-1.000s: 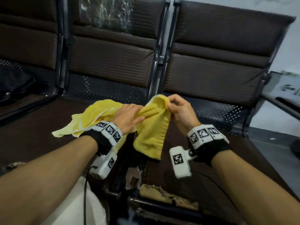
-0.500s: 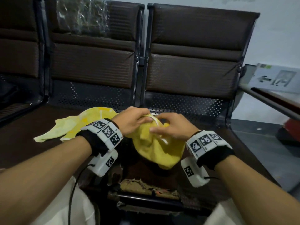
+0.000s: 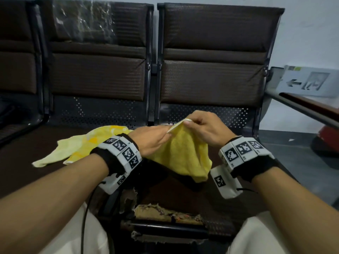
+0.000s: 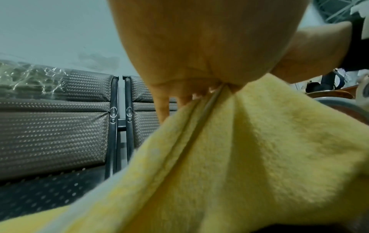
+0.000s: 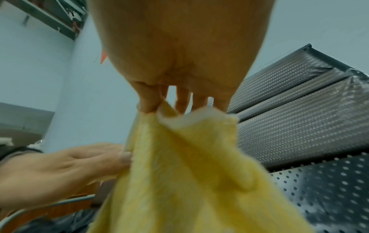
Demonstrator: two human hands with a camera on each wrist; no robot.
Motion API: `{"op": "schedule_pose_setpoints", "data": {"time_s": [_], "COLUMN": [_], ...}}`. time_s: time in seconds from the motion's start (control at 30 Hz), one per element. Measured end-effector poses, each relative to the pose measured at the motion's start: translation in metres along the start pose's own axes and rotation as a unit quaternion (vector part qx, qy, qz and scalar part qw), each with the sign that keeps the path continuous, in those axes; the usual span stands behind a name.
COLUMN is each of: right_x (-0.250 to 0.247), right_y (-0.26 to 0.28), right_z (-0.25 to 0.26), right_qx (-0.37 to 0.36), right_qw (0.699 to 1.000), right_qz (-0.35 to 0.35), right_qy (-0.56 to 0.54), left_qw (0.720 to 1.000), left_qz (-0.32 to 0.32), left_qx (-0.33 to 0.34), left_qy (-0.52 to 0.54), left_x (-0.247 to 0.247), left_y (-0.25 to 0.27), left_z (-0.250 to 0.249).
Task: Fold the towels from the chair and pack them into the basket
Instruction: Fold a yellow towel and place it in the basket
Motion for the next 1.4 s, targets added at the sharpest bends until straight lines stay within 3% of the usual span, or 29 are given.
{"op": "schedule_pose_setpoints", "data": {"time_s": [0.13,0.2,0.27,0.4,0.57,0.67,0.73,0.8,0.87,0.93,1.0,1.1,1.27,1.33,1.4], "right_x": [-0.015,-0.028,-0.039,-0.038,-0.032,-0.046,-0.063,-0.079,-0.087,-0.083,-0.074,-0.069,-0.069,-0.053,-0.030], "right_y": [0.001,0.003,0.005,0.014,0.025,0.031,0.038,0.048,0.056,0.058,0.057,0.056,0.055,0.045,0.034], "right_z": [0.005,0.007,0.012,0.024,0.030,0.028,0.017,-0.001,-0.020,-0.035,-0.046,-0.053,-0.063,-0.057,-0.044], "right_qx": [0.004,0.007,-0.008,-0.050,-0.080,-0.092,-0.079,-0.035,0.024,0.077,0.118,0.155,0.175,0.144,0.120], "right_qw": [0.991,0.976,0.961,0.967,0.956,0.946,0.941,0.929,0.920,0.931,0.948,0.955,0.952,0.973,0.986], "right_qz": [-0.129,-0.202,-0.236,-0.163,-0.082,-0.107,-0.179,-0.272,-0.332,-0.324,-0.281,-0.253,-0.250,-0.180,-0.085], "right_qy": [-0.037,-0.084,-0.144,-0.189,-0.269,-0.291,-0.275,-0.250,-0.208,-0.153,-0.090,-0.003,0.030,-0.010,-0.076], "left_qw": [0.979,0.964,0.950,0.935,0.951,0.969,0.980,0.986,0.974,0.941,0.913,0.903,0.971,0.967,0.956], "left_qz": [-0.172,-0.255,-0.282,-0.212,-0.135,-0.060,-0.016,-0.045,-0.155,-0.265,-0.311,-0.285,-0.058,-0.054,-0.092], "left_qx": [-0.073,-0.074,-0.066,-0.071,-0.024,0.006,0.008,-0.005,-0.016,-0.022,-0.035,-0.081,-0.107,-0.092,-0.076], "left_qy": [-0.079,-0.015,0.114,0.275,0.276,0.242,0.197,0.163,0.164,0.210,0.262,0.310,0.205,0.232,0.267], "left_x": [-0.029,-0.040,-0.042,-0.032,-0.018,-0.004,0.000,-0.010,-0.033,-0.059,-0.074,-0.074,-0.025,-0.017,-0.020], "left_y": [-0.002,0.004,0.008,0.009,0.004,-0.001,-0.007,-0.013,-0.015,-0.009,-0.005,-0.004,-0.004,-0.002,-0.004], "left_z": [0.000,0.000,0.001,-0.011,-0.033,-0.044,-0.045,-0.041,-0.037,-0.034,-0.031,-0.016,0.005,0.007,0.007]}}
Point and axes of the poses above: each hand's wrist, its own y-axis away from the middle knuckle, its own x-axis out of the palm, z = x × y, the point moved 6 cm from there along -y, towards the middle knuckle, and after that the axes turned 14 degrees about -y, right-handed, at the moved point
